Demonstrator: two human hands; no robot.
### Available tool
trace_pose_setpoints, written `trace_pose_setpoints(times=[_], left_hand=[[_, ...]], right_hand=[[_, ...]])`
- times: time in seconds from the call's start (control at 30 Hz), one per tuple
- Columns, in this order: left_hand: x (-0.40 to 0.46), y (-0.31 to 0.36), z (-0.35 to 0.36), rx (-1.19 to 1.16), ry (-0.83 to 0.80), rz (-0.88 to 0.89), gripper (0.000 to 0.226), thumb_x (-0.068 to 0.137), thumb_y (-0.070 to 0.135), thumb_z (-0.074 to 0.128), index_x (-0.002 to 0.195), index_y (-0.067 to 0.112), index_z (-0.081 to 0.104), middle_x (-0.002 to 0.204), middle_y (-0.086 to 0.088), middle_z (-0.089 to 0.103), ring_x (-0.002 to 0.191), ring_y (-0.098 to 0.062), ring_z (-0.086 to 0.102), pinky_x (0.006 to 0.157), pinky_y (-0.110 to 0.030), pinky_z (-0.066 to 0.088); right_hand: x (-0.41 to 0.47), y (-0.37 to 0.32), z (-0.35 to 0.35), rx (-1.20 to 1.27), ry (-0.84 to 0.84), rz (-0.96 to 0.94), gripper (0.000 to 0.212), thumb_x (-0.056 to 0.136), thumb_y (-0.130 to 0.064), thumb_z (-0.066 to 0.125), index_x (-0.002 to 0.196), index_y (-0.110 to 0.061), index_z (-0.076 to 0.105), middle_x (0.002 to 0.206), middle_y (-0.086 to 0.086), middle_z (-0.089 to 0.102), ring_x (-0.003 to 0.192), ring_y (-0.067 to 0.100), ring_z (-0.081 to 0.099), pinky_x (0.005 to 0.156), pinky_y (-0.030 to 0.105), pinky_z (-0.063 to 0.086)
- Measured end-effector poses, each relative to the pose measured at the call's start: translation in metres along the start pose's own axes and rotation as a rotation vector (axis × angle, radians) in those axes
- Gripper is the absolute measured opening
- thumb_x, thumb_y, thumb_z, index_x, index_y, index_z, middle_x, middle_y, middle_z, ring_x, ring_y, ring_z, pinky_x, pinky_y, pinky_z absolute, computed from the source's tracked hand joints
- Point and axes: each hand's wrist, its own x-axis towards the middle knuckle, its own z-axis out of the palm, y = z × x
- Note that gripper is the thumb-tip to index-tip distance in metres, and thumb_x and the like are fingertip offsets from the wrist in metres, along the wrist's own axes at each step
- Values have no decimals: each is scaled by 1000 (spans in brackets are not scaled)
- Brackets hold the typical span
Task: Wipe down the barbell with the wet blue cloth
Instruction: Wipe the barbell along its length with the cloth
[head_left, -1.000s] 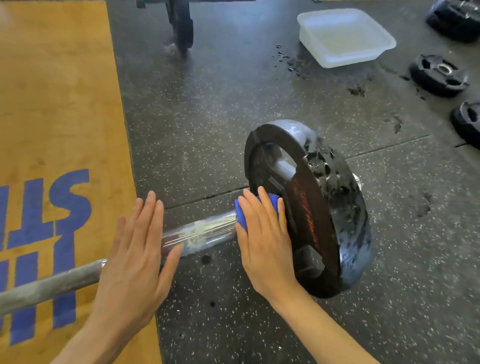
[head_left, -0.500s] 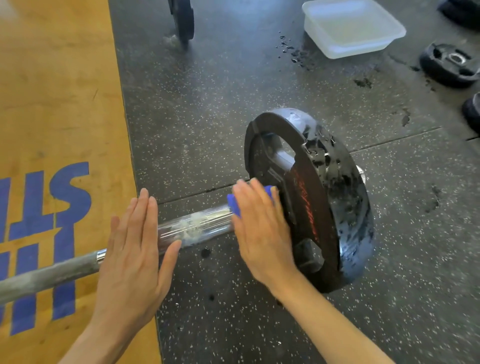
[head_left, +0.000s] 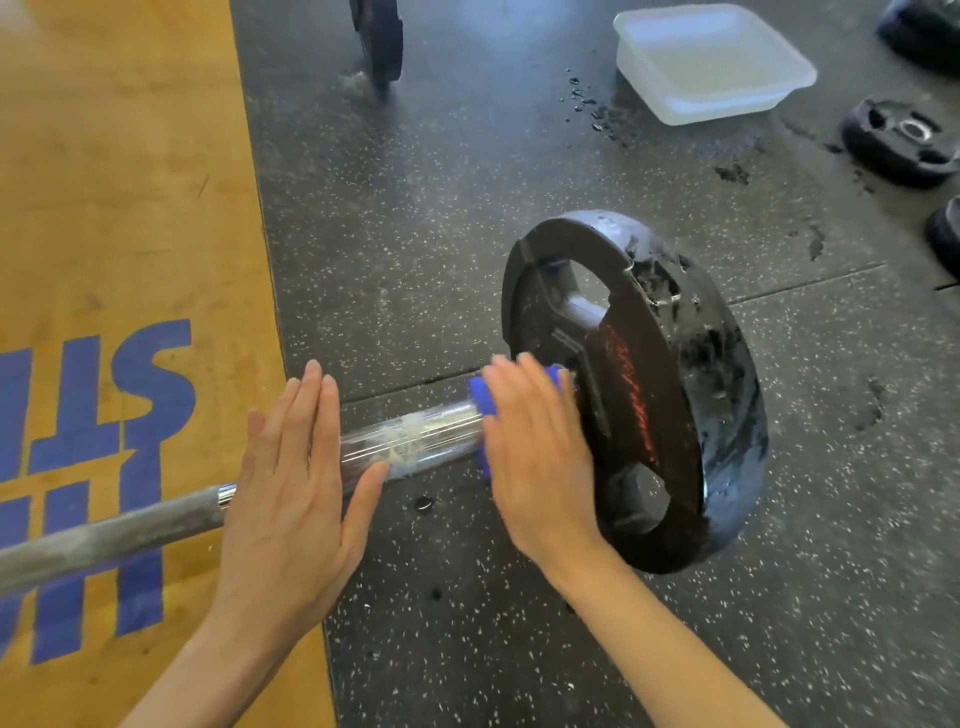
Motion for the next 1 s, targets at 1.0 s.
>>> trace_pose_setpoints(times=[1.0], left_hand=[[43, -14, -4, -27, -81, -68, 89, 101, 65, 11, 156, -3, 26, 163, -20, 27, 150, -31, 21, 122, -37, 4]], right_hand=[[23, 13, 12, 56, -78, -15, 53, 110, -35, 21, 157, -11, 29, 165, 3, 27, 156, 20, 10, 127, 38, 5]])
